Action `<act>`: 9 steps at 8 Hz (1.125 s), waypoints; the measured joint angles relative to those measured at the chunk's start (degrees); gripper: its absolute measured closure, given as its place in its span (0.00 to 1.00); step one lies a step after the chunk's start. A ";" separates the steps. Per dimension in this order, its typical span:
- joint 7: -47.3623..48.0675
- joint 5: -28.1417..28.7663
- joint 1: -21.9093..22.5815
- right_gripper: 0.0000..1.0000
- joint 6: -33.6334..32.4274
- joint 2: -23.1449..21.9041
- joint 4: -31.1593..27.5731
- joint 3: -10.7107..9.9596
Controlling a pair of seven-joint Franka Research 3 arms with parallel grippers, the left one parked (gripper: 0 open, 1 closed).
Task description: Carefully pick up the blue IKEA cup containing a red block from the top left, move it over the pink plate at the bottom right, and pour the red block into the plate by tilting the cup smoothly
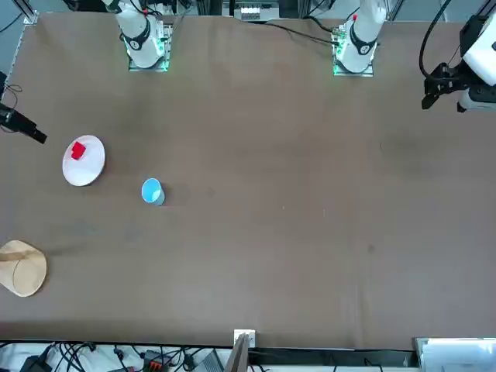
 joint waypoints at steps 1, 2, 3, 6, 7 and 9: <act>-0.19 -0.01 0.28 0.00 0.00 0.04 -0.03 0.08; -0.53 -0.18 0.53 0.00 0.00 0.05 -0.04 0.50; -0.67 -0.30 0.69 0.00 0.00 0.05 -0.05 1.07; -0.79 -0.45 0.99 0.00 0.00 -0.01 -0.05 1.40; -0.88 -0.47 1.04 0.00 0.00 -0.10 -0.05 1.40; -0.92 -0.47 1.23 0.00 -0.03 -0.54 -0.05 1.40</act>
